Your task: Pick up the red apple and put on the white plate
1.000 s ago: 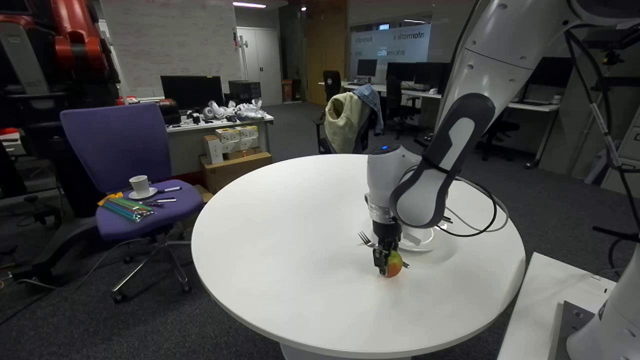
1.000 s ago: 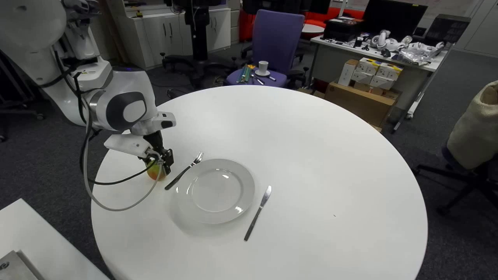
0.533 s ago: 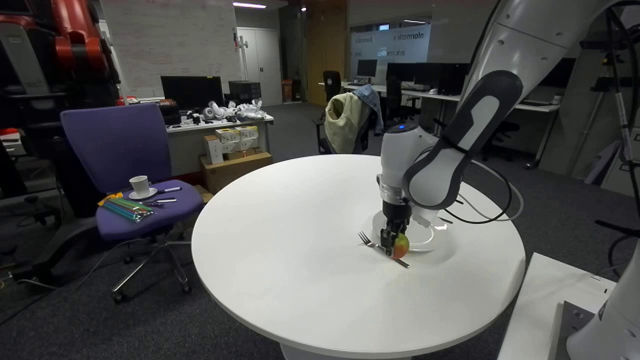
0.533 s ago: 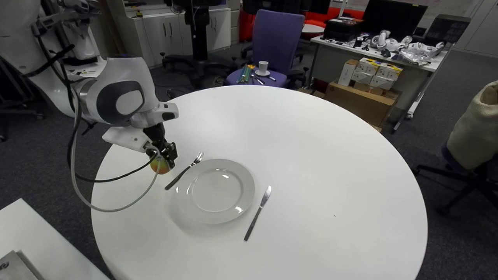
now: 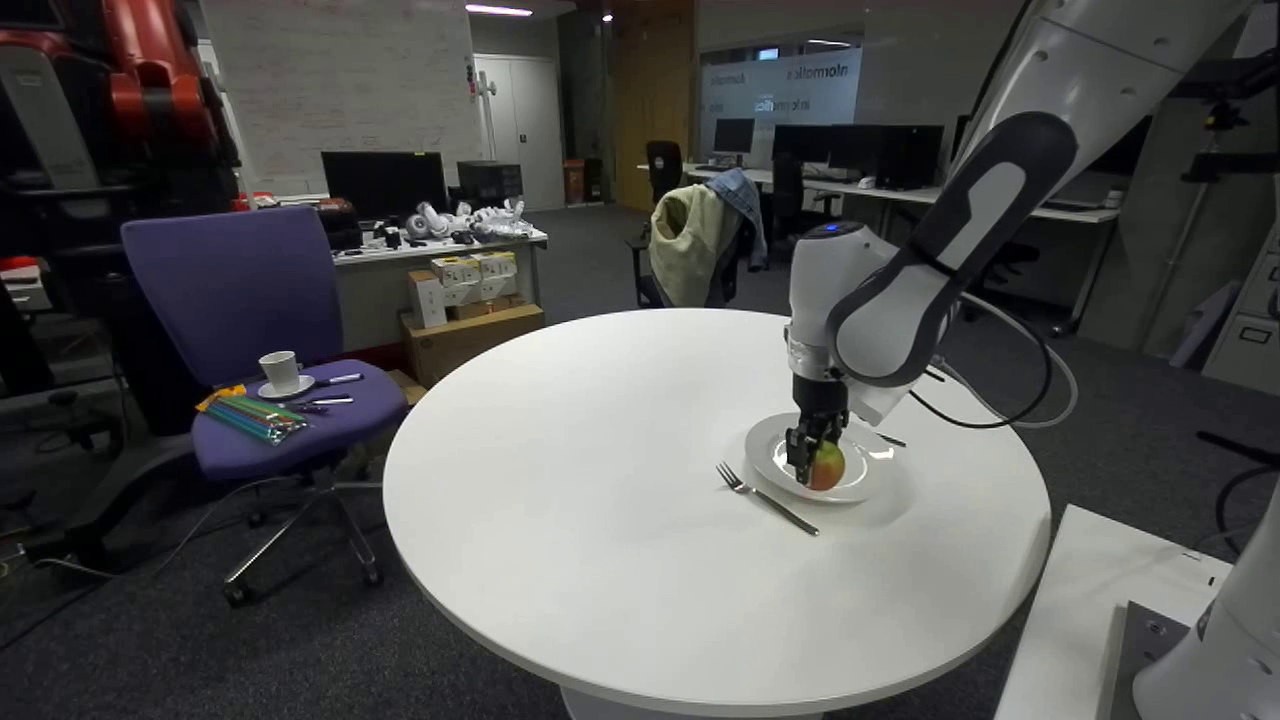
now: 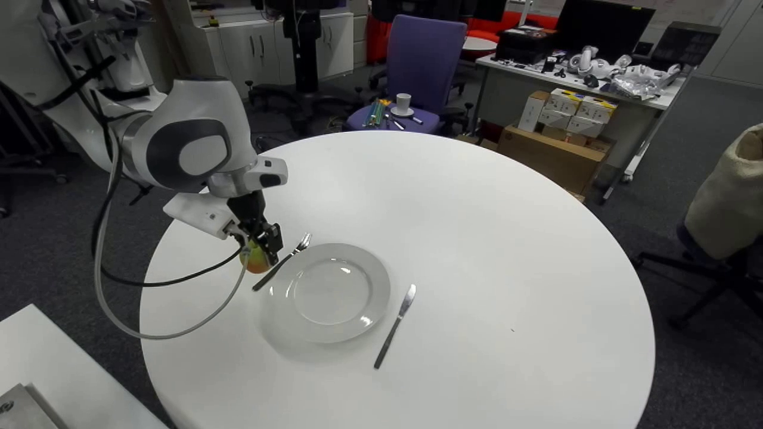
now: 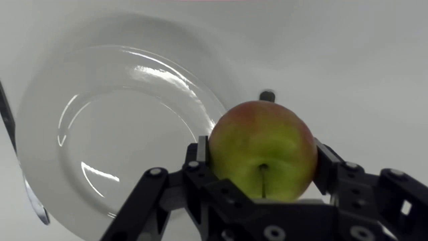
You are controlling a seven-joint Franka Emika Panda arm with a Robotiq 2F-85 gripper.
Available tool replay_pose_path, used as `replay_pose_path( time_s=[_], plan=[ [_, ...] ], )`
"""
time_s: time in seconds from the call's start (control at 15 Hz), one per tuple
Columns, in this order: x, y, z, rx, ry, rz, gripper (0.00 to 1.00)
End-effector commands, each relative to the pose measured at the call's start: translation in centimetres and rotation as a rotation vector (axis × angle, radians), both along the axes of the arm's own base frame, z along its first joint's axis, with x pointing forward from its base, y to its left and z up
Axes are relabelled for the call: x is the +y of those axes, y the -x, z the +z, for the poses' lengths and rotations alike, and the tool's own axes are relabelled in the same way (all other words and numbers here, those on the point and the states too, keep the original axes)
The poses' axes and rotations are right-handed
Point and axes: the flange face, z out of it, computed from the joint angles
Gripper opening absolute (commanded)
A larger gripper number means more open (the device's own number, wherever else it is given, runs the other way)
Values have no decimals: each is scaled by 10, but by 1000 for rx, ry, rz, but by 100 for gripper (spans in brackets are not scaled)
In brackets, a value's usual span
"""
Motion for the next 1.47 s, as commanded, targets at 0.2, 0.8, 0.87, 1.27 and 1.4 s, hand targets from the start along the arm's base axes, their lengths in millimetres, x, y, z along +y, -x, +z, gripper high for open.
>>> replay_pose_path(
  time_s=[0.2, 0.8, 0.87, 1.27, 1.4],
  plan=[
    [-55, 11, 14, 24, 33, -92, 49],
    [-115, 3, 1, 31, 49, -188, 49],
    [-122, 0, 0, 30, 53, -200, 49],
    [-144, -23, -7, 22, 65, -229, 49],
    [-146, -32, -10, 21, 69, -224, 49]
  ],
)
